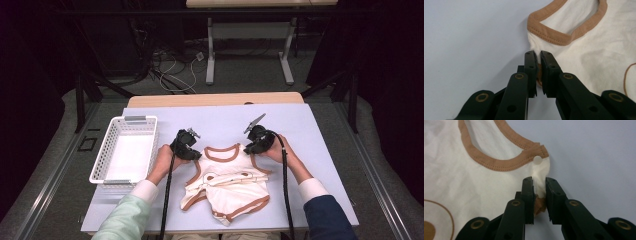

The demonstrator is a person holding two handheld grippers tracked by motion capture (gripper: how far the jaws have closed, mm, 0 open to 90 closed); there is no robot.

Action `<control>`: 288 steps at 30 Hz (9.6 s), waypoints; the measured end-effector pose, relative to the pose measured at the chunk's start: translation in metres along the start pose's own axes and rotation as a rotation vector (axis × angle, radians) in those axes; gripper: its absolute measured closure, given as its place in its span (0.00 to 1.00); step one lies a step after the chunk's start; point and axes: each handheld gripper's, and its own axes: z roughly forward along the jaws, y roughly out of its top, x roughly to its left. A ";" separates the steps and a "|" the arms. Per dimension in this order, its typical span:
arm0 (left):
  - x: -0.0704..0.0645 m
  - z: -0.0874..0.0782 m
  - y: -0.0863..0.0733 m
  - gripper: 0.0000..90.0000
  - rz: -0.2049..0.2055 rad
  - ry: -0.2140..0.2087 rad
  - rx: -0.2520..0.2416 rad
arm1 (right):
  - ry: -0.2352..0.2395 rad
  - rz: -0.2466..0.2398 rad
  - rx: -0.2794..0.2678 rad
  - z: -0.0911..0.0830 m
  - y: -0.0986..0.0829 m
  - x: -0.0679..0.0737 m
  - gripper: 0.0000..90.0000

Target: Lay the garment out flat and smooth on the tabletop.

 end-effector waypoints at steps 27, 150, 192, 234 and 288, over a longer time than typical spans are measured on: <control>-0.033 -0.076 0.021 0.93 0.330 0.076 0.028 | 0.000 -0.302 0.038 -0.072 0.030 0.036 0.86; -0.027 -0.005 -0.023 0.99 -0.122 0.286 -0.087 | -0.112 0.151 -0.166 -0.058 -0.067 0.015 0.46; -0.028 -0.008 -0.053 0.75 -0.156 0.184 -0.163 | -0.211 0.360 -0.173 -0.012 -0.052 -0.012 0.81; 0.002 0.009 -0.011 0.57 -0.261 0.287 -0.187 | -0.237 0.360 -0.202 -0.016 -0.053 -0.023 0.78; 0.018 0.002 0.000 0.47 -0.239 0.379 -0.180 | -0.282 0.336 -0.238 -0.016 -0.036 -0.026 0.57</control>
